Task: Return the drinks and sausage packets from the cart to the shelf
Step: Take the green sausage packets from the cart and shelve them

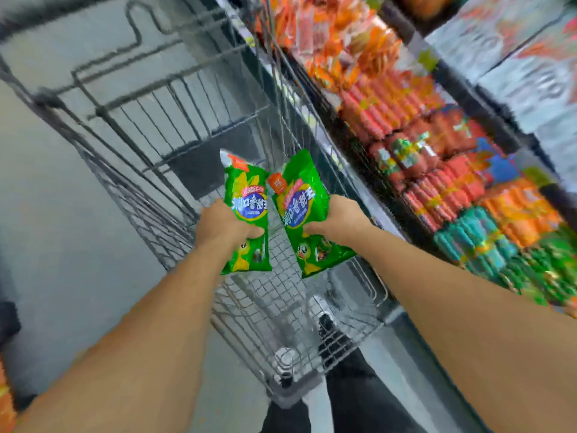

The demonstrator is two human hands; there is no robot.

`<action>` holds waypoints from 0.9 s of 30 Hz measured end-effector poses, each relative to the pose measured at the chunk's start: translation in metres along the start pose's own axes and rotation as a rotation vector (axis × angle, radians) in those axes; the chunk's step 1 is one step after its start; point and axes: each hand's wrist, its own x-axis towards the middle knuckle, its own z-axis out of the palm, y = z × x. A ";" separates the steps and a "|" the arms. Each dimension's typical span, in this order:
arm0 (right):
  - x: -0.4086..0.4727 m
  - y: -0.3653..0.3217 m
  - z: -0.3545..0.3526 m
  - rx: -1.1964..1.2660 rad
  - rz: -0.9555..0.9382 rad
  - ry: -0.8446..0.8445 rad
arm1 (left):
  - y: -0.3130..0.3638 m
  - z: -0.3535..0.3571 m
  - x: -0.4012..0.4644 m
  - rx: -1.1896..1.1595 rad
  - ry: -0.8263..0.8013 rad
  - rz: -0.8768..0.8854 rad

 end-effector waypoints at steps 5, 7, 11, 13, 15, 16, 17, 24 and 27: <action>-0.072 0.027 -0.067 0.140 0.083 0.151 | 0.066 -0.023 -0.058 0.089 -0.022 0.207; -0.101 0.043 -0.096 0.186 0.128 0.228 | 0.097 -0.024 -0.084 0.109 -0.057 0.305; -0.167 0.079 -0.152 0.324 0.187 0.388 | 0.160 -0.008 -0.138 0.182 -0.107 0.489; -0.201 0.102 -0.175 0.373 0.222 0.470 | 0.194 0.008 -0.167 0.193 -0.155 0.577; -0.234 0.130 -0.195 0.401 0.267 0.535 | 0.227 0.029 -0.198 0.208 -0.210 0.675; -0.252 0.146 -0.205 0.415 0.283 0.563 | 0.243 0.041 -0.215 0.218 -0.236 0.721; -0.270 0.162 -0.214 0.429 0.304 0.594 | 0.257 0.053 -0.236 0.222 -0.260 0.765; -0.416 0.280 -0.258 0.439 0.508 0.836 | 0.330 0.156 -0.388 0.266 -0.480 1.001; -0.486 0.325 -0.264 0.472 0.589 0.912 | 0.340 0.201 -0.459 0.275 -0.576 1.086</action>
